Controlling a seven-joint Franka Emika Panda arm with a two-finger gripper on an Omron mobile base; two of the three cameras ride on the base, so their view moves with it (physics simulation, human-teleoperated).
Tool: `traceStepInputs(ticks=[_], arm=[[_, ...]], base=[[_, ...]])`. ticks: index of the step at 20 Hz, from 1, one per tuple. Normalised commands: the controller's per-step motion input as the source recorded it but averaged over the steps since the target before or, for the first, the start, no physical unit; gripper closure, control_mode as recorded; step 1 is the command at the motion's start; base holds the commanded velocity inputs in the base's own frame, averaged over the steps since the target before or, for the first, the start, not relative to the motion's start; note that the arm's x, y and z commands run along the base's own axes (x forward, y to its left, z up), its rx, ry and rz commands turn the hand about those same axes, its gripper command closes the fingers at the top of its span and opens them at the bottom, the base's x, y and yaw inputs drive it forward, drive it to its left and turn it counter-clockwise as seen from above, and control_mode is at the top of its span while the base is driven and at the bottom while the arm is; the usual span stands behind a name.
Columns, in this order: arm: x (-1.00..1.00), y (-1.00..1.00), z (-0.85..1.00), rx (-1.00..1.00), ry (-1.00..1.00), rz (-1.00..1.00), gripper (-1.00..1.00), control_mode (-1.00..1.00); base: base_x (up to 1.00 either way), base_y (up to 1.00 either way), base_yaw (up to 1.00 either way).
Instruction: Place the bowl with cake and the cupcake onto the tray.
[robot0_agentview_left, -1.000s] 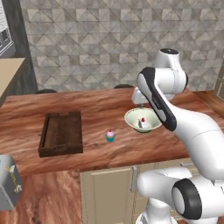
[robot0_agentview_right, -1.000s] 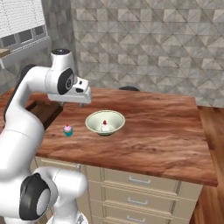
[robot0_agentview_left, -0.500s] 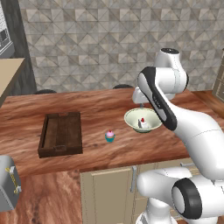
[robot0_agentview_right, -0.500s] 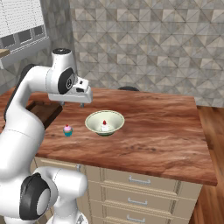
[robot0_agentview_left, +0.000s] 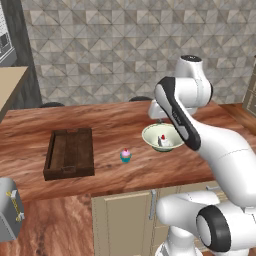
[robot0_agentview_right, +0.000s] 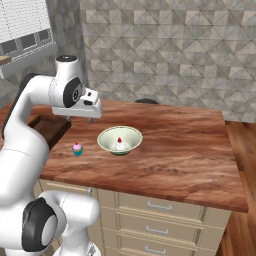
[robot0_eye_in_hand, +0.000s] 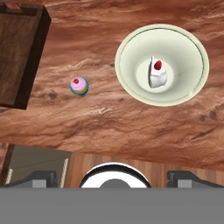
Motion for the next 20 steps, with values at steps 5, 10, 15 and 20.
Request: traceStepInputs(ticks=[5, 10, 15, 20], arm=[[-0.11, 0.39, 0.00, 0.00, 0.00, 0.00, -1.00, -1.00], [-0.03, 0.32, 0.00, 0.00, 0.00, 0.00, -1.00, -1.00], [0.00, 0.24, -0.06, 0.01, 0.00, 0.00, -1.00, -1.00], [0.00, 0.12, -0.16, 0.02, 0.00, 0.00, -1.00, -1.00]], base=[[0.00, 0.00, 0.00], [0.00, 0.00, 0.00], [0.00, 0.00, 0.00], [0.00, 0.00, 0.00]])
